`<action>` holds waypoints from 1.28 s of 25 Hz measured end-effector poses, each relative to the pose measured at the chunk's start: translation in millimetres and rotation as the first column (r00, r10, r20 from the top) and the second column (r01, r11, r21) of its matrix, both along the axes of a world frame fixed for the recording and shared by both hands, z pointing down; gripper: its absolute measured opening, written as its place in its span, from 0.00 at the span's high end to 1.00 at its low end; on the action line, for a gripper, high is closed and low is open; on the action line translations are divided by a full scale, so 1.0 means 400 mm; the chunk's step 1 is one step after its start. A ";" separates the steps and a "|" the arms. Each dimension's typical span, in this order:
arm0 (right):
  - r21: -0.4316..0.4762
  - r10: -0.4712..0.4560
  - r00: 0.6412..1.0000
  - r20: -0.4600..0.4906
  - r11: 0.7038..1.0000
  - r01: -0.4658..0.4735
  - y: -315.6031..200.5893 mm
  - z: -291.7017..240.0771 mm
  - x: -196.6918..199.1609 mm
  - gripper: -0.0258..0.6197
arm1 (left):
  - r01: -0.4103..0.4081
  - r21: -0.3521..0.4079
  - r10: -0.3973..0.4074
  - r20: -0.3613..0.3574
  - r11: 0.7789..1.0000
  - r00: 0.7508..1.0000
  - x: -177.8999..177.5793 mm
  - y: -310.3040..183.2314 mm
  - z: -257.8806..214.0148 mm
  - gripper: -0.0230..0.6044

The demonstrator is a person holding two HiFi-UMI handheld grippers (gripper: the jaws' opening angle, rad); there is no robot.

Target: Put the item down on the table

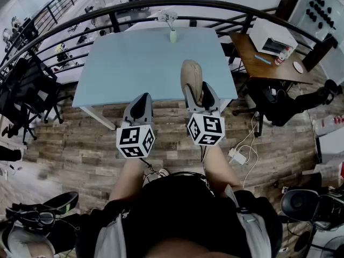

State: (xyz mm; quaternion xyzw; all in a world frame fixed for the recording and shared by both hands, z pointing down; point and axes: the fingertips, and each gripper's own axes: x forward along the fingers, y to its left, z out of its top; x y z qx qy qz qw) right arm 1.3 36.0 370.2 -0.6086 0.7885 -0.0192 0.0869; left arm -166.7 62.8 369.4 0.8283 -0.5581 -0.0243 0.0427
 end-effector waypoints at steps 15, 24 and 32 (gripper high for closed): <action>0.001 -0.012 0.999 0.052 1.000 0.012 0.008 0.002 -0.028 0.59 | -0.014 0.009 0.014 0.000 1.000 1.000 -0.027 0.010 0.000 0.94; -0.012 0.032 0.996 0.081 0.999 -0.031 -0.017 0.006 -0.048 0.59 | -0.043 0.012 0.044 -0.029 0.999 0.999 -0.081 -0.031 0.014 0.94; -0.015 0.090 0.995 0.049 0.996 -0.089 -0.022 0.018 -0.019 0.59 | -0.125 0.005 0.125 -0.036 0.992 0.991 -0.033 -0.071 0.031 0.94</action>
